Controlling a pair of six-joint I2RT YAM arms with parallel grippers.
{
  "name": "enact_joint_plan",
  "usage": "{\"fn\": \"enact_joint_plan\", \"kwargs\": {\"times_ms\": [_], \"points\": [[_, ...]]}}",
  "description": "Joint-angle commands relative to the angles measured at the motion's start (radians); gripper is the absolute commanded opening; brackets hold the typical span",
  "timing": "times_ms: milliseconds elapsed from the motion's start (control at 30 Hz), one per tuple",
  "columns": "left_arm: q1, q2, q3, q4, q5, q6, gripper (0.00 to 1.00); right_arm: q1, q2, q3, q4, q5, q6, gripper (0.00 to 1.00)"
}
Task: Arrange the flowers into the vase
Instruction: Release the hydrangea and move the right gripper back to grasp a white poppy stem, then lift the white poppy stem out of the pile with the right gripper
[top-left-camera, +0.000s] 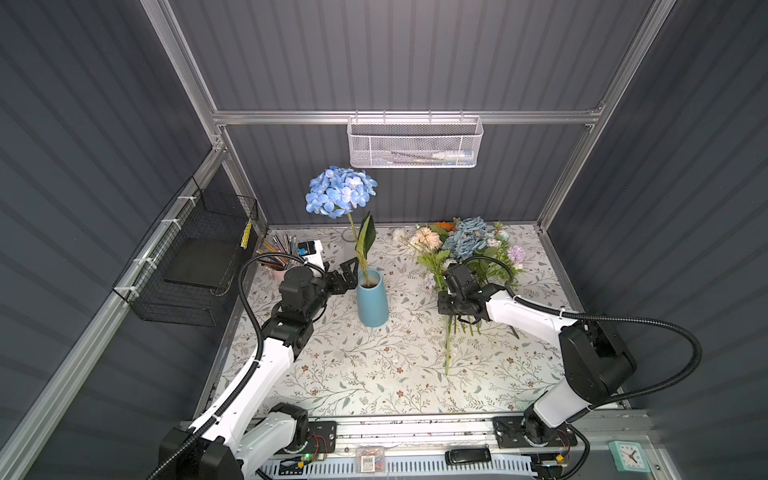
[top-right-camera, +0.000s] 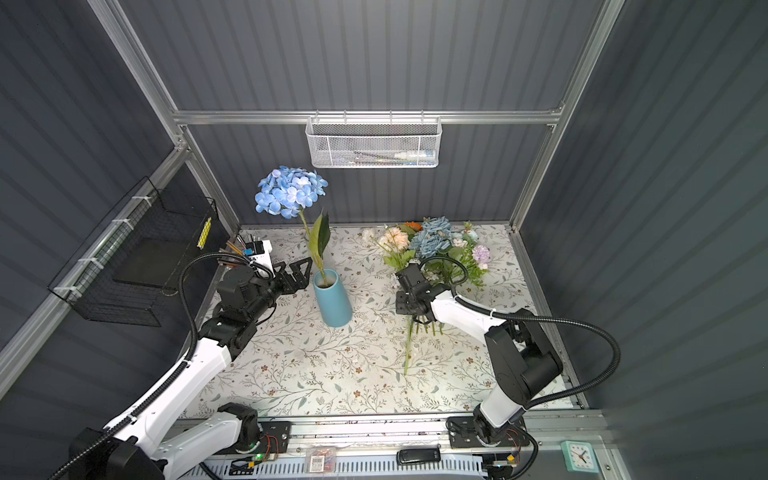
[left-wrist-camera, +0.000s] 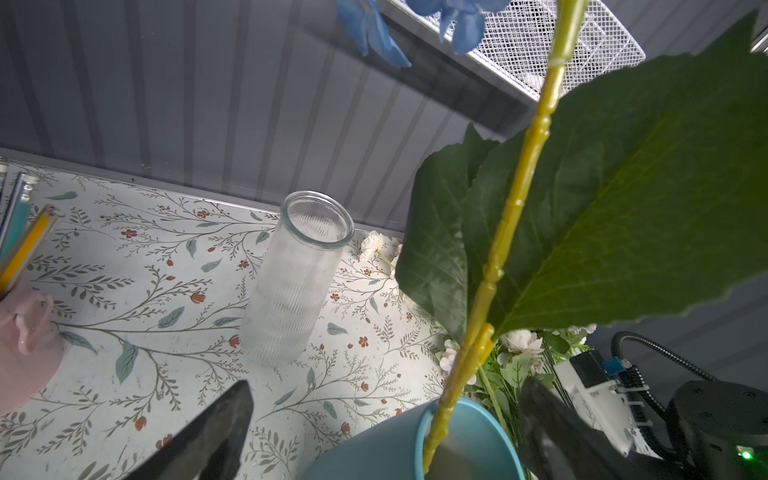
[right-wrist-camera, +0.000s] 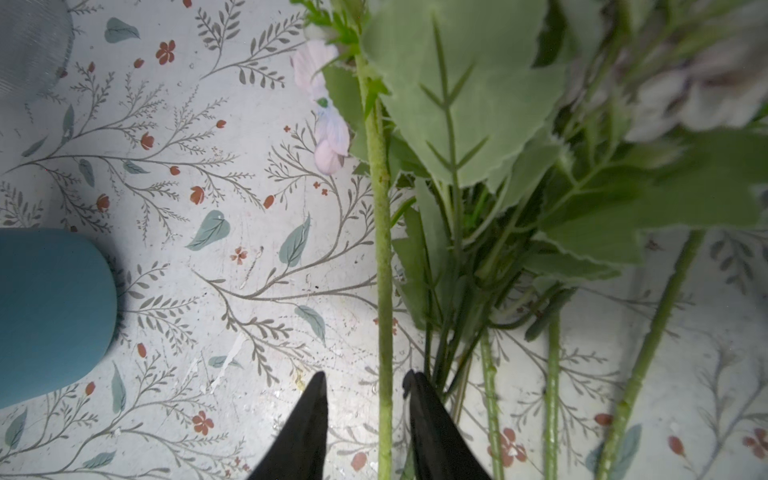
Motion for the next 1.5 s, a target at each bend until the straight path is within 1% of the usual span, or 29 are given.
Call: {"fn": "enact_joint_plan", "kwargs": {"times_ms": [0, 100, 233, 300, 367, 433, 567, 600, 700, 833, 933, 967, 1000, 1033, 1067, 1300, 1467], "points": [[-0.003, -0.009, 0.003, 0.001, -0.003, -0.012, 1.0, -0.001, 0.049, 0.026, 0.008, 0.01, -0.012, 0.35], [-0.003, -0.015, 0.001, -0.005, -0.004, -0.012, 1.0, 0.0, 0.076, 0.042, 0.034, 0.023, -0.013, 0.32], [-0.004, -0.019, -0.001, -0.007, -0.007, -0.016, 1.0, -0.001, 0.11, 0.074, 0.051, -0.003, -0.013, 0.26], [-0.003, -0.022, -0.002, -0.008, -0.009, -0.017, 1.0, -0.001, 0.118, 0.082, 0.047, 0.002, -0.01, 0.19], [-0.004, -0.029, -0.006, -0.01, -0.013, -0.017, 1.0, -0.001, 0.114, 0.077, 0.048, 0.013, -0.009, 0.13], [-0.003, -0.032, -0.008, -0.011, -0.018, -0.018, 1.0, -0.002, 0.112, 0.07, 0.046, 0.02, -0.007, 0.11], [-0.003, -0.032, -0.009, -0.008, -0.017, -0.017, 1.0, -0.004, 0.123, 0.066, 0.04, 0.015, 0.002, 0.19], [-0.003, -0.029, -0.008, -0.007, -0.015, -0.017, 1.0, -0.004, 0.131, 0.067, 0.041, 0.009, 0.005, 0.23], [-0.004, -0.028, -0.008, -0.005, -0.009, -0.018, 1.0, -0.003, 0.154, 0.077, 0.038, 0.002, 0.016, 0.32], [-0.003, -0.038, -0.011, -0.011, -0.013, -0.015, 1.0, -0.004, 0.17, 0.079, 0.05, 0.007, 0.02, 0.31], [-0.004, -0.048, -0.012, -0.018, -0.021, -0.012, 1.0, -0.004, 0.177, 0.083, 0.053, -0.001, 0.016, 0.24], [-0.003, -0.051, -0.012, -0.02, -0.023, -0.011, 1.0, -0.004, 0.175, 0.083, 0.054, -0.005, 0.017, 0.19], [-0.003, -0.052, -0.011, -0.022, -0.024, -0.011, 1.0, -0.003, 0.172, 0.08, 0.062, -0.011, 0.018, 0.1], [-0.004, -0.053, -0.011, -0.022, -0.026, -0.01, 1.0, -0.003, 0.162, 0.077, 0.064, -0.015, 0.019, 0.01], [-0.003, -0.052, -0.011, -0.023, -0.028, -0.007, 1.0, -0.003, 0.147, 0.074, 0.066, -0.02, 0.018, 0.0], [-0.003, -0.053, 0.01, -0.032, -0.021, 0.019, 1.0, -0.003, -0.051, 0.042, 0.067, -0.067, -0.029, 0.0], [-0.003, -0.05, 0.028, -0.034, -0.017, 0.038, 1.0, -0.004, -0.175, 0.085, 0.047, -0.103, -0.066, 0.0]]}}
